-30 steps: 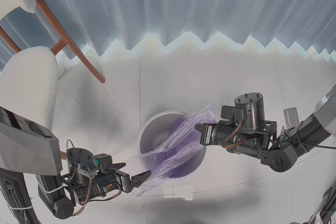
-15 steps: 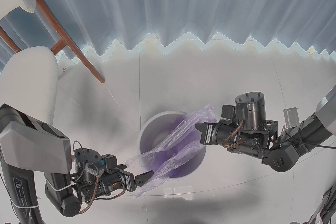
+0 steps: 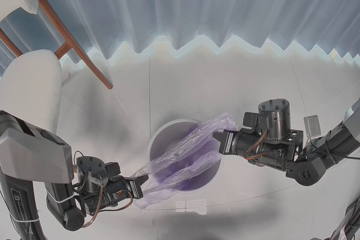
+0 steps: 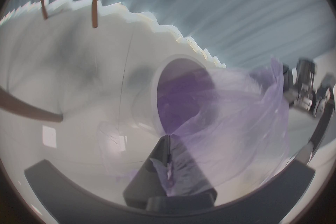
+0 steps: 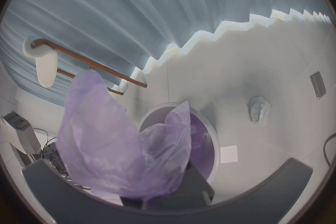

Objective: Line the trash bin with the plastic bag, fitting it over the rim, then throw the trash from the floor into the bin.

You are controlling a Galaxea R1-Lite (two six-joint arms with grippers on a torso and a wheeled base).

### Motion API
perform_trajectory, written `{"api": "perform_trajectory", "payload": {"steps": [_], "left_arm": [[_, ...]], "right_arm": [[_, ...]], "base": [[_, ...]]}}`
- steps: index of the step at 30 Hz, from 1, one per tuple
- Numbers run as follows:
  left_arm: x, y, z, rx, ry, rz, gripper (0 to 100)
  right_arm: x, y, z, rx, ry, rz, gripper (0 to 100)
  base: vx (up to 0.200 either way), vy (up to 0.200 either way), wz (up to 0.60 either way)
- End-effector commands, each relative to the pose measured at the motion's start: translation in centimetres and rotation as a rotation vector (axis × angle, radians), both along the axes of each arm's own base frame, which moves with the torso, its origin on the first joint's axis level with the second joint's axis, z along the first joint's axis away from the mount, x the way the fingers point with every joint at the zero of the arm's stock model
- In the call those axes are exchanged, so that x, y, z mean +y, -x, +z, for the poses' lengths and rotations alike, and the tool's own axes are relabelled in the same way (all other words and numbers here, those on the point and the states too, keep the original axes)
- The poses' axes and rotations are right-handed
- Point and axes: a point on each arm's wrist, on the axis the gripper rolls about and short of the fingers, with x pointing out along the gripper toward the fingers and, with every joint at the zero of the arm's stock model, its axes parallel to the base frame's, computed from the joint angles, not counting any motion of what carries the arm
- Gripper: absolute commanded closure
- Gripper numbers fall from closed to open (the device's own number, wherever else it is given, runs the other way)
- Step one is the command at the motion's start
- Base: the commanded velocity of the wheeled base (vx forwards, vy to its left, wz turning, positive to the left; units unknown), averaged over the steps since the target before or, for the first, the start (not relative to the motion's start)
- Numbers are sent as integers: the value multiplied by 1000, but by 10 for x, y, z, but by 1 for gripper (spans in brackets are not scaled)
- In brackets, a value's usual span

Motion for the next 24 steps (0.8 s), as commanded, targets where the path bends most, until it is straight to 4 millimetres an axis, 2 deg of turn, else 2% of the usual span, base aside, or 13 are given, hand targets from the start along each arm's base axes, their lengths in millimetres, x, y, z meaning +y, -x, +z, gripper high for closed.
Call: {"api": "perform_trajectory", "payload": {"steps": [1,3,4,5,10,11,13,14,15,18,20,24], "left_arm": [[1,3,39,-29,209,67,100],[0,-1,53,-69,264,61,100],[-1,-2,54,-70,265,59,100],[-4,-10,58,-88,272,55,100],[-12,-28,76,-83,262,55,100],[-17,-36,94,-78,260,53,100],[-22,-45,107,-58,251,54,100],[-22,-45,107,-58,251,54,100],[-28,-56,117,-24,229,60,100],[-32,-66,123,9,207,74,100],[-35,-72,131,38,196,69,100],[-38,-78,136,53,185,73,100]], "right_arm": [[-16,2,6,20,-42,-44,100],[-23,-8,7,25,-62,-39,100],[-24,-9,7,24,-64,-41,100],[-30,-19,10,18,-78,-36,100],[-31,-40,18,13,-99,-24,100],[-35,-47,23,25,-111,2,100],[-39,-53,28,38,-126,60,100],[-39,-53,28,38,-126,60,100],[-44,-64,32,33,-117,95,100],[-44,-75,28,33,-77,111,100],[-48,-92,21,10,-30,110,100],[-44,-111,12,-7,-14,109,100]], "base": [[0,0,0],[0,0,0],[0,0,0],[0,0,0],[0,0,0],[0,0,0],[0,0,0],[0,0,0],[0,0,0],[0,0,0],[0,0,0],[0,0,0]]}}
